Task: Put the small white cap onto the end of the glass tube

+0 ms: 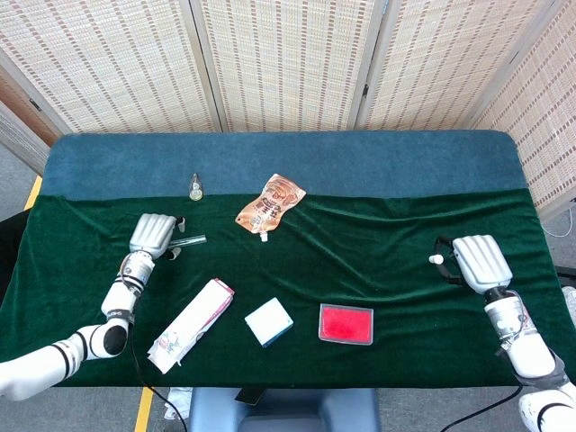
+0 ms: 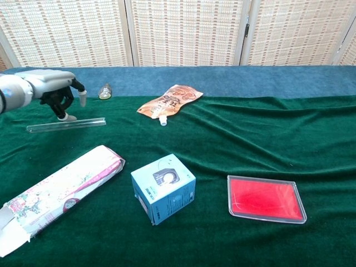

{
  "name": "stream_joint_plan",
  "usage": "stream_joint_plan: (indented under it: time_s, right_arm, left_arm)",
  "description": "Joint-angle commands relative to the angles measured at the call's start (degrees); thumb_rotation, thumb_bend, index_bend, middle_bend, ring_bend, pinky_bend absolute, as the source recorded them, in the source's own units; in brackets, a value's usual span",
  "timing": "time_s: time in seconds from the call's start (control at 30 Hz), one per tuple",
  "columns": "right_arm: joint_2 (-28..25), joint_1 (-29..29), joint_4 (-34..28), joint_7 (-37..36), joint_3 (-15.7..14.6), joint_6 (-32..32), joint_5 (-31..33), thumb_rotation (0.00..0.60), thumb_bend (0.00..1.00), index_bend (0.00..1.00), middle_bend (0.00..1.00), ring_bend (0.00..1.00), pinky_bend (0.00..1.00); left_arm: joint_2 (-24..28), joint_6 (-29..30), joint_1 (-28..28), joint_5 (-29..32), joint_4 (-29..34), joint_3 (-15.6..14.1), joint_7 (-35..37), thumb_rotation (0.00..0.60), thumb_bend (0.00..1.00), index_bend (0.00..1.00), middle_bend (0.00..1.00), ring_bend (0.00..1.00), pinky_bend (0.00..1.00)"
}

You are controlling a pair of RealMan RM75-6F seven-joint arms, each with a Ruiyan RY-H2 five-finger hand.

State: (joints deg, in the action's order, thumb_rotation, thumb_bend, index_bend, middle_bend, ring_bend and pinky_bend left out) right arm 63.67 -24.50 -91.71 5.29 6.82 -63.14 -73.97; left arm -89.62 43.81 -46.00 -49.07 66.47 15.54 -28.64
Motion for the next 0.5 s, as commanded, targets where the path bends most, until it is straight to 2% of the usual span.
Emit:
stream_joint_plan:
  time_s: [0.03, 0.23, 0.5]
  right_arm:
    - [0.11, -0.06, 0.13, -0.04, 0.01, 0.23, 0.16, 0.6, 0.51, 0.67, 0.98, 1.0, 1.0]
    - [0.3, -0.18, 0.42, -0.07, -0.08, 0.88, 0.36, 0.6, 0.52, 0.67, 0.98, 1.0, 1.0]
    - [0.45, -0.14, 0.66, -0.29, -0.14, 1.18, 0.46, 0.6, 0.53, 0.68, 0.98, 1.0, 1.0]
  left_arm:
    - [-2.25, -0.47, -1.44, 2.64, -2.46, -0.59, -1.37, 0.6, 0.32, 0.45, 0.79, 0.73, 0.8]
    - [-5.6, 0.97, -2.12, 4.48, -6.89, -1.68, -2.42, 0.6, 0.32, 0.48, 0.81, 0.74, 0.81]
    - [-7.43, 1.35, -2.24, 6.36, -10.2, -2.03, -2.85, 0.6, 0.32, 0.5, 0.82, 0.75, 0.81]
